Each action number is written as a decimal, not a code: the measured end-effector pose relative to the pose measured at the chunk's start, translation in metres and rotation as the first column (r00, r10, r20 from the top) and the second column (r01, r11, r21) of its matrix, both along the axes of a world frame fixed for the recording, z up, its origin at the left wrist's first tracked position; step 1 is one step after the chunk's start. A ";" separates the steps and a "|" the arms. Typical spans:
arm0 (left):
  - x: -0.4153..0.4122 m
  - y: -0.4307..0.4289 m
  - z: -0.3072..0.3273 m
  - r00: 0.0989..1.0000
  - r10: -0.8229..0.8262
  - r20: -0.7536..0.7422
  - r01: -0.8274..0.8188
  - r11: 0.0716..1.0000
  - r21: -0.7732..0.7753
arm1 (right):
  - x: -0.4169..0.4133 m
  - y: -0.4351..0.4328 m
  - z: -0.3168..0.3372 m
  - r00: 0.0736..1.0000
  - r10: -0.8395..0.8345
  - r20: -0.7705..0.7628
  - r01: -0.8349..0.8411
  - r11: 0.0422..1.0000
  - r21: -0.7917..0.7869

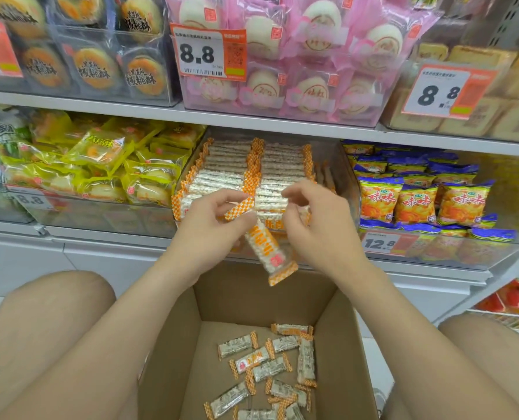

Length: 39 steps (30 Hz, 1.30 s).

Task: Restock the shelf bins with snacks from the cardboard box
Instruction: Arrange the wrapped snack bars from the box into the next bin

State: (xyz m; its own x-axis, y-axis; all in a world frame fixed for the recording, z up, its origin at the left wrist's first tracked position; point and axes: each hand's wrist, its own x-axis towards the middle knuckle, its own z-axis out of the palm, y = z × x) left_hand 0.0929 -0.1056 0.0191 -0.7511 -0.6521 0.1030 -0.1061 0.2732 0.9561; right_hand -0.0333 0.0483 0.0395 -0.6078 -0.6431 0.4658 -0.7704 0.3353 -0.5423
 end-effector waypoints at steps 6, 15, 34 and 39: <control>0.004 0.013 0.016 0.976 0.021 -0.215 0.053 0.941 0.335 | 0.009 0.037 0.014 0.838 0.048 0.543 -0.080 0.996 0.036; 0.014 0.044 0.013 0.863 -0.465 0.197 0.430 0.882 0.195 | 0.011 0.050 0.006 0.536 0.145 0.831 0.130 0.959 -0.251; -0.065 0.007 -0.019 0.855 0.264 0.446 0.291 0.469 -0.834 | -0.057 -0.001 0.000 0.896 -0.445 0.003 0.445 0.895 0.021; -0.064 0.006 -0.021 0.837 0.275 0.474 0.323 0.452 -0.832 | -0.077 -0.034 0.009 0.871 -0.442 -0.215 0.488 0.827 0.278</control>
State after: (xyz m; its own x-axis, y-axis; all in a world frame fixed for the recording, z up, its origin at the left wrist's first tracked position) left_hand 0.0284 -0.0997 -0.0017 -0.8844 -0.4137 0.2161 -0.4239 0.9057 -0.0006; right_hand -0.1101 0.0143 0.0483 -0.8177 -0.4253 0.3878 -0.5371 0.8061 -0.2484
